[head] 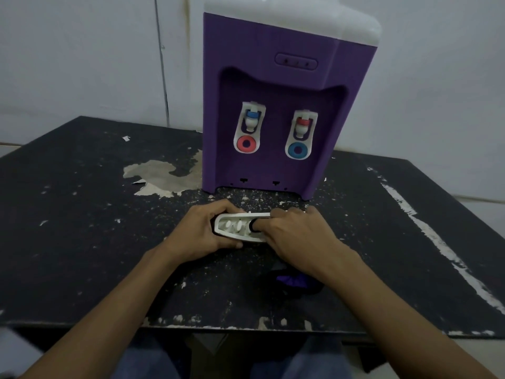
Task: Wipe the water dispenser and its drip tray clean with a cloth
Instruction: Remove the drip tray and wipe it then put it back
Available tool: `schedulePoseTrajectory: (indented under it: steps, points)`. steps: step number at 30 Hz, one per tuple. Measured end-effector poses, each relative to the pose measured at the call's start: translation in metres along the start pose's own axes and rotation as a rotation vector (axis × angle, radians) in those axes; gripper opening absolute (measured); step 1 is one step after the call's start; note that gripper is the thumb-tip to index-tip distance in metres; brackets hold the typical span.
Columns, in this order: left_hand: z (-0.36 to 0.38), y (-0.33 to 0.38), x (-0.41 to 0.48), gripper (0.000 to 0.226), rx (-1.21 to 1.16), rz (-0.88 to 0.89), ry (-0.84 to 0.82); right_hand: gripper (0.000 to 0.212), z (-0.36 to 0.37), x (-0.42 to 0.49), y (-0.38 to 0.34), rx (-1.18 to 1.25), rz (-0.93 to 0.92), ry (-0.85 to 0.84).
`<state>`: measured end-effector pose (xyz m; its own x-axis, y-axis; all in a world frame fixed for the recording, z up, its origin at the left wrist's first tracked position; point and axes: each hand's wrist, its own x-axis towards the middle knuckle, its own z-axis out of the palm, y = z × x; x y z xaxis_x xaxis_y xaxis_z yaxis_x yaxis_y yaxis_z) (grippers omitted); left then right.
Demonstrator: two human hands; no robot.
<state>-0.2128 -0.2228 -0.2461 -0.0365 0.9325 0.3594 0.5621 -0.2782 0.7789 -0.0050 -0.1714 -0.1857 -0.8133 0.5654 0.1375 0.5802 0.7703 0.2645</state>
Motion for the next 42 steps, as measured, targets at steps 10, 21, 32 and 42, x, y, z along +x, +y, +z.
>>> schedulePoseTrajectory:
  steps: [10,21,32,42]
  points:
    - [-0.001,-0.001,0.002,0.048,-0.023,-0.027,-0.005,0.028,0.001,-0.001,-0.001,0.086,-0.016,-0.053]
    - [0.003,0.001,0.002,0.047,-0.024,-0.002,0.035,0.038,0.008,0.003,0.004,0.606,0.131,-0.226]
    - [0.002,0.0,0.001,0.048,-0.007,0.017,0.017,0.033,0.0,-0.006,-0.012,0.111,0.086,-0.082]
    - [0.001,0.002,0.001,0.05,-0.042,0.005,0.019,0.028,0.018,-0.01,0.007,1.118,0.344,-0.062]
